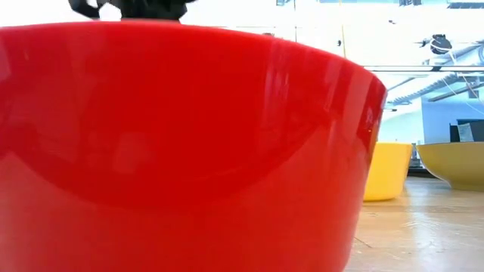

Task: Pick & Place Mini bowls
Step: Stack the white patterned bowl on top of the white patterned bowl on the shelf

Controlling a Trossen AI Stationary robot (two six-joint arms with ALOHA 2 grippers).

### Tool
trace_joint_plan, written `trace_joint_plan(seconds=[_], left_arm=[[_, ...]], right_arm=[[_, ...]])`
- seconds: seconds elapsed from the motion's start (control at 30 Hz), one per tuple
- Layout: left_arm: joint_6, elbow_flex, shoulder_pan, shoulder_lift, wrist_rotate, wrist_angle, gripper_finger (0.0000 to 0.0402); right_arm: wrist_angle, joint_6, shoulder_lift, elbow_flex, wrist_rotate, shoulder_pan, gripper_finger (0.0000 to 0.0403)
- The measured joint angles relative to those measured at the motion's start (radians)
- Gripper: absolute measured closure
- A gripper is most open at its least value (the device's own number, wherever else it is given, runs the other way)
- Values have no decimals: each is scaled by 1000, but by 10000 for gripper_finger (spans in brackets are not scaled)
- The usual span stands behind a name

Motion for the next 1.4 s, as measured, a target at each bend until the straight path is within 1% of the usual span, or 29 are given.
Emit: trace_joint_plan(seconds=[0.23,0.43,0.7,0.8,0.9,1.03,1.07,1.23,1.3,1.4], left_arm=[[16,0,35,123,-32,69,270],[18,0,67,193,-24,98,270],[6,0,109,238,-24,137,270],[-24,1,118,243,-54,139,274],[-39,1,119,242,-67,132,301],[-38,1,115,235,-66,122,377],[-46,1,115,226,-60,121,386],[-95,-1,116,170,-36,69,385],[-95,-2,114,114,-38,57,391],[-122,0,116,8,-47,16,390]], right_arm=[[-66,12,-40,0,2,0,224],[-105,12,-42,0,5,0,224],[-121,13,-42,0,6,0,225],[-126,12,-42,0,2,0,228],[-136,12,-42,0,1,0,231],[-153,13,-42,0,0,0,230],[-156,12,-42,0,0,0,230],[-168,13,-42,0,-1,0,231],[-168,13,-42,0,-1,0,232],[-173,13,-42,0,-1,0,232]])
